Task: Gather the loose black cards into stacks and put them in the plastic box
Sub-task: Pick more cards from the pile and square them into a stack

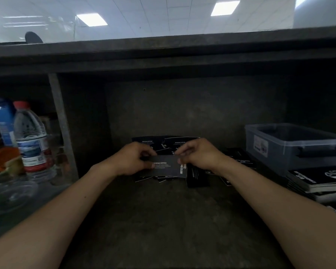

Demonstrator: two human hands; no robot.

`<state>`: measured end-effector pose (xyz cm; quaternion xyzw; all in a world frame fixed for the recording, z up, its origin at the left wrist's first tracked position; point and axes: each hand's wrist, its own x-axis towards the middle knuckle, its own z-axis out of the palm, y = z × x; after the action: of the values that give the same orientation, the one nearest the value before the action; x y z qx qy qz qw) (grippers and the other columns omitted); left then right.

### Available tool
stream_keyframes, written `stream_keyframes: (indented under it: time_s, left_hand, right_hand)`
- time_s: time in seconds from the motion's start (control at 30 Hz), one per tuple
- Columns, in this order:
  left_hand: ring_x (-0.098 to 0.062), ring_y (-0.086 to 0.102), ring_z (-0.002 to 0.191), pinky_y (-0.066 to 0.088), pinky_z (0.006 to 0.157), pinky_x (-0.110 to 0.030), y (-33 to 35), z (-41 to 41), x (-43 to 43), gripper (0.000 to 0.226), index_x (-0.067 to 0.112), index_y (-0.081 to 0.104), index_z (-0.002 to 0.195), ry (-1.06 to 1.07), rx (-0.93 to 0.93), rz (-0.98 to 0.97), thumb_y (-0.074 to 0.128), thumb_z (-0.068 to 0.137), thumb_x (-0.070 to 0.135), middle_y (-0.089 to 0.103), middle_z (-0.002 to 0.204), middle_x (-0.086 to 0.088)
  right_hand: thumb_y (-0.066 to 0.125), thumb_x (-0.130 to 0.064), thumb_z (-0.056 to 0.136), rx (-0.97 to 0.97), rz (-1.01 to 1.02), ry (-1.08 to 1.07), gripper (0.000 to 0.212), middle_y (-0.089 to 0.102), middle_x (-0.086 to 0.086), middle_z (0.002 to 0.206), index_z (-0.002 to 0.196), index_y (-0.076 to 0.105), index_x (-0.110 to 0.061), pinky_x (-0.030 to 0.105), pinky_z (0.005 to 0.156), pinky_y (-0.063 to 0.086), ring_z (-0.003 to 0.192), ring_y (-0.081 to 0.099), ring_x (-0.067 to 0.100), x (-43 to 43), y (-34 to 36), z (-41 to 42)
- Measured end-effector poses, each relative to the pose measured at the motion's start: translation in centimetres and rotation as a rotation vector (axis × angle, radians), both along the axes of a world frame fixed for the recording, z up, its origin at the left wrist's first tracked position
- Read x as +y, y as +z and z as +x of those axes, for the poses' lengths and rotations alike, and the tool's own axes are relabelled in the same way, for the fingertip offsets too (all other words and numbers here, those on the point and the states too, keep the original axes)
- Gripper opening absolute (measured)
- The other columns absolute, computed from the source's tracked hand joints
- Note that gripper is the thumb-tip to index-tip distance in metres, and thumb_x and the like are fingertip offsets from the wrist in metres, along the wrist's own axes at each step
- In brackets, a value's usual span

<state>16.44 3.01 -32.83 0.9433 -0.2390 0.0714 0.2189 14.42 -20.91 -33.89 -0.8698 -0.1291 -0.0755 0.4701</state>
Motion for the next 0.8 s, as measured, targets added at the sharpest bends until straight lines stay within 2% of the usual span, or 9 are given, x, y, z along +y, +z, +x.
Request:
stream_keyframes:
  time_s: [0.13,0.2,0.27,0.33,0.4,0.5,0.63,0.73,0.8]
  left_hand:
    - [-0.017,0.068,0.093,0.055,0.087,-0.03,0.1,-0.2,-0.3,0.019,0.011,0.07,0.103,-0.013,-0.035,-0.253,0.073,0.086,0.003,0.07,0.101,-0.005]
    - [-0.001,0.063,0.069,0.049,0.063,-0.014,0.1,-0.3,-0.2,0.016,0.011,0.068,0.096,-0.032,-0.055,-0.292,0.068,0.088,-0.002,0.067,0.087,-0.002]
    - [0.008,0.058,0.059,0.043,0.053,-0.007,0.1,-0.5,-0.3,0.019,0.012,0.067,0.092,-0.055,-0.087,-0.297,0.062,0.09,-0.006,0.063,0.079,0.004]
    - [0.0,0.064,0.077,0.054,0.062,-0.015,0.1,-0.8,-0.4,0.018,0.009,0.067,0.093,-0.077,-0.067,-0.311,0.057,0.093,-0.006,0.066,0.089,0.0]
    - [-0.015,0.067,0.095,0.061,0.075,-0.03,0.3,-1.1,-0.5,0.017,0.006,0.066,0.094,-0.115,0.002,-0.343,0.054,0.095,-0.006,0.067,0.103,-0.006]
    - [-0.02,0.07,0.093,0.061,0.077,-0.029,0.5,-1.7,-0.9,0.021,0.005,0.066,0.089,-0.24,0.051,-0.38,0.052,0.095,-0.01,0.07,0.098,-0.011]
    - [-0.024,0.071,0.099,0.059,0.084,-0.032,0.4,-2.1,-1.6,0.02,0.011,0.065,0.104,-0.244,0.067,-0.451,0.052,0.097,-0.003,0.072,0.104,-0.014]
    - [-0.026,0.072,0.101,0.06,0.087,-0.042,0.6,-1.6,-1.7,0.036,0.029,0.049,0.126,-0.105,0.309,-0.735,0.06,0.097,0.012,0.071,0.112,-0.011]
    - [-0.022,0.073,0.098,0.061,0.082,-0.039,0.4,-1.6,-1.5,0.051,0.033,0.042,0.131,-0.088,0.292,-0.652,0.071,0.091,0.021,0.07,0.114,-0.006]
  right_hand:
    - [0.084,-0.01,0.073,0.098,0.348,0.068,0.02,0.075,0.002,0.092,0.089,0.075,-0.018,0.021,0.065,0.055,0.084,0.068,0.012,0.1,0.9,-0.5]
    - [0.085,-0.03,0.076,0.191,0.453,0.207,0.027,0.076,0.006,0.097,0.096,0.075,-0.015,0.025,0.069,0.057,0.088,0.071,0.017,0.2,1.4,-0.8]
    - [0.078,-0.045,0.081,0.254,0.492,0.257,0.04,0.076,0.008,0.101,0.103,0.073,-0.013,0.028,0.07,0.059,0.091,0.074,0.021,0.1,1.5,-0.9]
    - [0.079,-0.032,0.083,0.221,0.412,0.172,0.035,0.074,0.008,0.105,0.11,0.068,-0.013,0.031,0.07,0.062,0.091,0.074,0.022,0.1,1.0,-0.7]
    - [0.088,-0.019,0.071,0.162,0.195,0.047,0.056,0.068,0.0,0.115,0.121,0.062,-0.019,0.029,0.066,0.059,0.1,0.07,0.017,0.1,0.3,-0.6]
    - [0.091,-0.022,0.065,0.149,0.091,0.08,0.08,0.063,-0.013,0.121,0.135,0.053,-0.032,0.024,0.066,0.05,0.108,0.063,0.007,0.3,0.0,-0.7]
    - [0.084,-0.013,0.075,0.161,0.254,0.104,0.042,0.075,-0.004,0.087,0.113,0.068,-0.022,0.018,0.052,0.046,0.07,0.067,0.005,0.5,0.2,-0.5]
    - [0.076,-0.003,0.082,0.227,0.526,0.037,0.025,0.075,0.002,0.077,0.104,0.068,-0.01,0.021,0.054,0.053,0.064,0.069,0.009,0.2,0.5,-0.3]
    - [0.074,-0.001,0.083,0.278,0.602,0.038,0.02,0.076,0.005,0.081,0.101,0.068,-0.008,0.023,0.058,0.057,0.07,0.073,0.012,-0.2,0.6,-0.3]
